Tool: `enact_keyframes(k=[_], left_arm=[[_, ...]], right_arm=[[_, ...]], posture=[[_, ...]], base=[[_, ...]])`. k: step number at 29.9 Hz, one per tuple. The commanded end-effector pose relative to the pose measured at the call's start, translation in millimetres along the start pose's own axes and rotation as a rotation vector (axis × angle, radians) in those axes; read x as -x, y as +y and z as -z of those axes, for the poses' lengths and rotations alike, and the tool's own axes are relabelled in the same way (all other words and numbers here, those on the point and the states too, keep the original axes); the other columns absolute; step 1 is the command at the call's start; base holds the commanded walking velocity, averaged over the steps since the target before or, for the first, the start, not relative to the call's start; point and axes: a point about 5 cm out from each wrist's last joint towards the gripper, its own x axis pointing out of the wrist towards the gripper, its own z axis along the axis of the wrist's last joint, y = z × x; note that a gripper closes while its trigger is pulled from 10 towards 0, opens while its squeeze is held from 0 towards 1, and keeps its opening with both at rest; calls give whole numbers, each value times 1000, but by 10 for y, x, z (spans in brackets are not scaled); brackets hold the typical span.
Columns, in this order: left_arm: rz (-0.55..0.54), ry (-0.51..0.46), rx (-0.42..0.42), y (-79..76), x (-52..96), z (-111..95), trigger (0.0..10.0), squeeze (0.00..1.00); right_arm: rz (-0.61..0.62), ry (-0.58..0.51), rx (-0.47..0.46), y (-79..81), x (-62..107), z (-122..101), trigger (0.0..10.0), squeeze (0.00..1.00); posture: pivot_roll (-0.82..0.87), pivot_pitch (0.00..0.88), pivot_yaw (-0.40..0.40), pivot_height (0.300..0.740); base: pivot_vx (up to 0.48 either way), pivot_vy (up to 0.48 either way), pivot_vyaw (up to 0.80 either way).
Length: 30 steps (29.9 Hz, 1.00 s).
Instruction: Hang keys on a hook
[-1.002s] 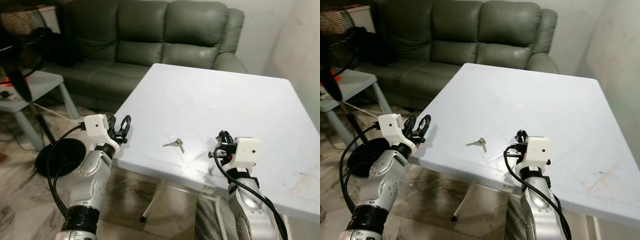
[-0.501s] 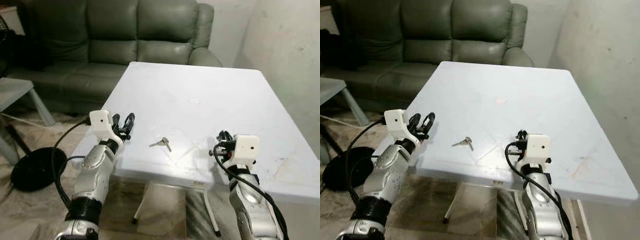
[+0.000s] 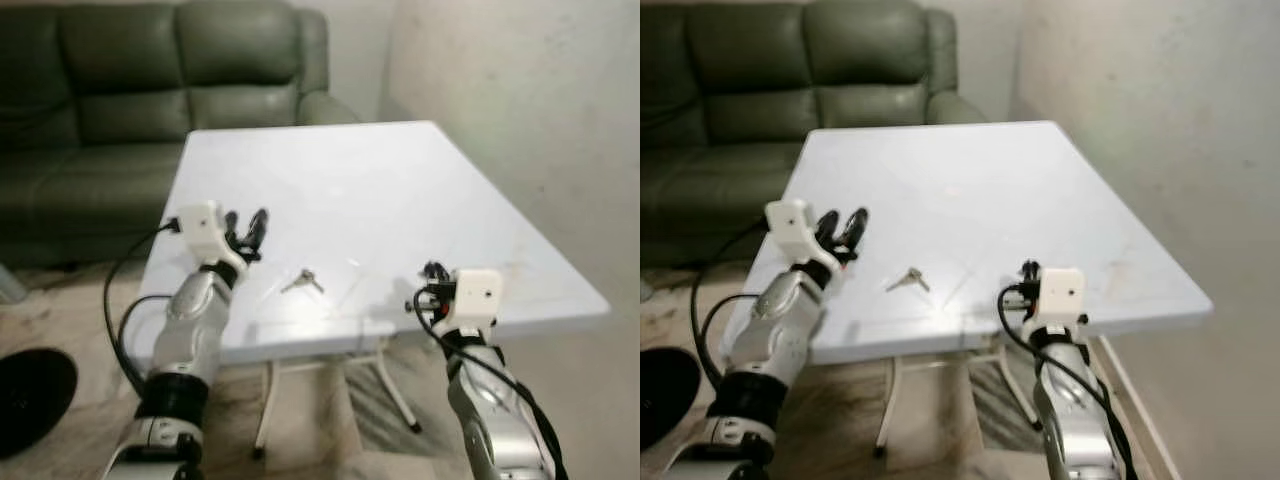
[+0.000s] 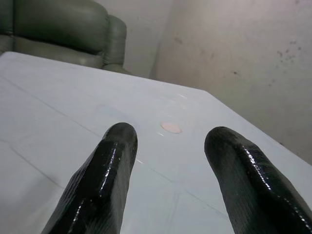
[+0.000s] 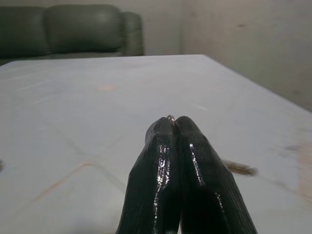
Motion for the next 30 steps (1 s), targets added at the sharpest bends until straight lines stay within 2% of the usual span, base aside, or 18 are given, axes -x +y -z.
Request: enact_keyframes(k=[1,16,30], left_arm=[[-23,-11,-9,44,-35,-65,10000,0],[-28,1,-12,8,10,22,10000,0],[-29,-9,-32,12,0,7,10000,0]], right_arm=[[2,-19,2,7,-37,-57,10000,0],[-1,-29,1,26,-75,-81,10000,0],[1,-28,2,14,-86,-83,10000,0]], posture=[[9,0,16,740],[6,0,12,740],[-2,0,14,740]], base=[[0,0,-663],[0,0,-663],[0,0,-664]])
